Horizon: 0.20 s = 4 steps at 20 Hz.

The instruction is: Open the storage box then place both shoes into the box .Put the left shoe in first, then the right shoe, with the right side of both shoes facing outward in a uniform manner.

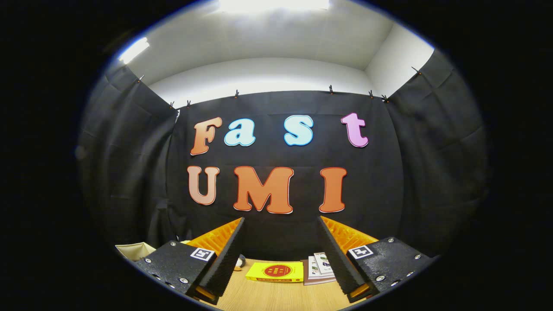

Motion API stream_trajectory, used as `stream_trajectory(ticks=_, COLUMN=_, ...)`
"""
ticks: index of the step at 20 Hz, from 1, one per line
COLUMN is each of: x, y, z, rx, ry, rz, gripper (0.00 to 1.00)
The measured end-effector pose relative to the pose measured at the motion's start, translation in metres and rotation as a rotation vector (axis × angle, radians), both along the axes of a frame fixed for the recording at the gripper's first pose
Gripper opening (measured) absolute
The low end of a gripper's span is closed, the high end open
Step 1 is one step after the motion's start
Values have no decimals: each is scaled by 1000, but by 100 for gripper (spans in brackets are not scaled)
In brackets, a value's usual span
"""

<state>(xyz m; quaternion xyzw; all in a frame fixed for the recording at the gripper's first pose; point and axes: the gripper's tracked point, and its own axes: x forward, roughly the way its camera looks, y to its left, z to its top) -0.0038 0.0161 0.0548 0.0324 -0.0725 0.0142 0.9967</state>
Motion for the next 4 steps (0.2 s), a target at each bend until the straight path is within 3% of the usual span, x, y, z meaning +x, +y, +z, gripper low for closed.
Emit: stream_trajectory(ticks=4, x=0, y=0, z=-1, rx=-8, ry=11, rz=-7, gripper=97)
